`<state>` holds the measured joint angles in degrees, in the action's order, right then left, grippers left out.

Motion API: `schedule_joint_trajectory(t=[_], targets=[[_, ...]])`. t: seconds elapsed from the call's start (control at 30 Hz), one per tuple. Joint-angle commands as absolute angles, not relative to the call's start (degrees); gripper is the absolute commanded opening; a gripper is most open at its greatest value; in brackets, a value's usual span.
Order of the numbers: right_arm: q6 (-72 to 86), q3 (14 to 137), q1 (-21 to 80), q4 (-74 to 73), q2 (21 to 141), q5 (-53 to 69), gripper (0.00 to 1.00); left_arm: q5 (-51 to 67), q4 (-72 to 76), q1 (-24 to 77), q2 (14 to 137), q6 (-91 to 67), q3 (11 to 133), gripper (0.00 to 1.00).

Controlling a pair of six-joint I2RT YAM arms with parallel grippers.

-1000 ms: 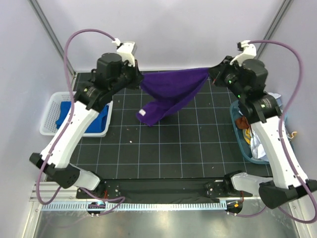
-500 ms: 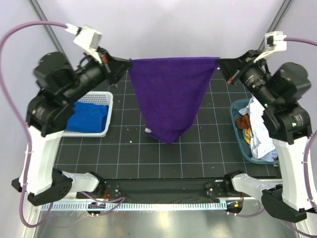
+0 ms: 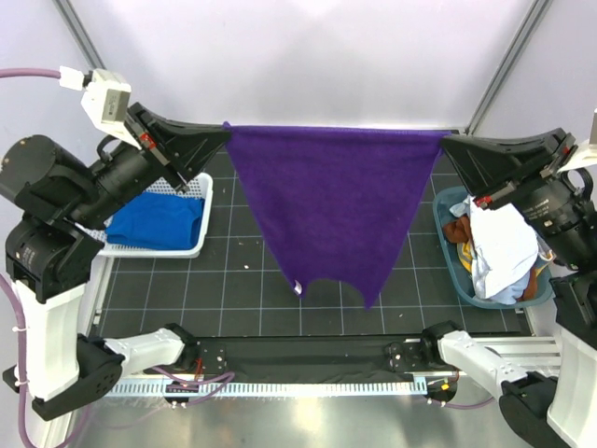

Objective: Fold and stack the towels
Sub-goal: Flatten out the crumpled towel, then fold the towel

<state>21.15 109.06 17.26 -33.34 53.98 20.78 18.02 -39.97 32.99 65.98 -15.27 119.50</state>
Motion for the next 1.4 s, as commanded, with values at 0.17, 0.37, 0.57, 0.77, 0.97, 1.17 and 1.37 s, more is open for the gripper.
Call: schedule_joint_trajectory(t=[0.17, 0.37, 0.57, 0.77, 0.97, 1.17, 1.37], targets=[[19.60, 97.49, 17.14, -30.24, 57.20, 14.34, 0.01, 5.81, -36.83, 32.17, 69.42, -17.84, 110.22, 0.00], [16.09, 93.70, 16.62, -24.46, 66.26, 10.81, 0.01, 11.42, -28.93, 24.80, 83.28, -21.88, 108.90, 0.00], [17.14, 94.83, 11.17, -13.81, 83.38, 14.41, 0.01, 18.00, -19.35, 18.91, 97.54, -24.26, 111.61, 0.00], [18.81, 101.06, 7.03, -5.38, 101.47, 15.38, 0.01, 22.67, -14.07, 14.07, 115.03, -24.26, 119.17, 0.00], [18.99, 105.11, 6.77, -0.35, 113.71, 14.50, 0.01, 24.70, -12.75, 13.01, 127.08, -22.85, 126.29, 0.00], [19.16, 104.69, 6.77, 2.28, 117.60, 13.97, 0.01, 24.87, -11.43, 12.48, 131.13, -23.20, 126.04, 0.00], [19.51, 97.75, 6.85, 4.13, 114.53, 14.06, 0.01, 25.31, -7.39, 12.48, 127.63, -24.43, 117.43, 0.00]])
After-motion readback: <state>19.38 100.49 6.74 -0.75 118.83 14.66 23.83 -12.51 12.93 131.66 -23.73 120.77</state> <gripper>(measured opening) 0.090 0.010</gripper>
